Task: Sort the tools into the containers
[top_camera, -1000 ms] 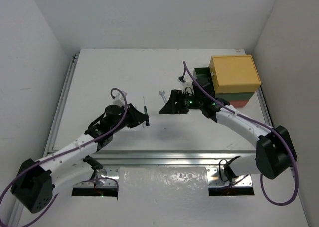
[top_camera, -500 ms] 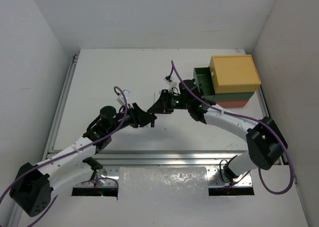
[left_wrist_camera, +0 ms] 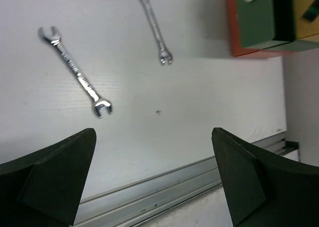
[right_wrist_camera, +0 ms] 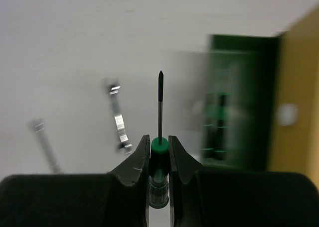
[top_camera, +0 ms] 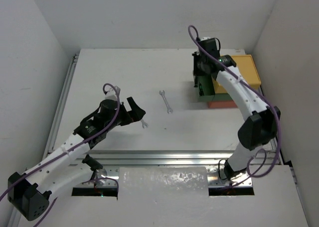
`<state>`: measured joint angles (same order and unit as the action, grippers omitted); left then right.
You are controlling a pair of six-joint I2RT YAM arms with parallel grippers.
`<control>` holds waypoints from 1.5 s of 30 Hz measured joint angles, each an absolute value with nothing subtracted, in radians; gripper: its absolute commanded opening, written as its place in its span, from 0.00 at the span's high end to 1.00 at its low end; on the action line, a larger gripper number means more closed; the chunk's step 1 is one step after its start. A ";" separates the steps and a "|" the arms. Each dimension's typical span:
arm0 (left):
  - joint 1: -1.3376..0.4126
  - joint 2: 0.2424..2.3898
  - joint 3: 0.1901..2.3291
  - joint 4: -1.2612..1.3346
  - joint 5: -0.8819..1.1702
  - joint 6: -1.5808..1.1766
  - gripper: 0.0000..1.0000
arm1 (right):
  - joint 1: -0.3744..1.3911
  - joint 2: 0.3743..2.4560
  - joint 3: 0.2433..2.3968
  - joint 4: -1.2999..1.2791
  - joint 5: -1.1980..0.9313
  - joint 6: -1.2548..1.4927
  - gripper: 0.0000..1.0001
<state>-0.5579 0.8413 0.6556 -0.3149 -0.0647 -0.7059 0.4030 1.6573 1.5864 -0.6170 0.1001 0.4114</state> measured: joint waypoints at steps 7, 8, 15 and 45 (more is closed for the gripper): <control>-0.558 0.833 0.655 -0.432 -0.097 -0.673 0.00 | 0.270 1.913 1.797 -0.839 0.343 0.270 0.59; -0.558 0.830 0.655 -0.444 -0.097 -0.667 0.00 | 0.268 1.931 1.801 -0.855 0.352 0.266 0.56; -0.558 0.783 0.668 -0.510 -0.095 -0.637 0.00 | 0.289 1.947 1.812 -0.916 0.340 0.254 0.71; -0.558 0.608 0.753 -0.541 -0.046 -0.497 0.00 | 0.386 2.234 1.860 -0.793 0.715 0.183 1.00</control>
<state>-0.5583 0.6083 0.7528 -0.5407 -0.0460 -0.4969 0.3859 2.2337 1.8599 -0.7933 0.7151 0.1833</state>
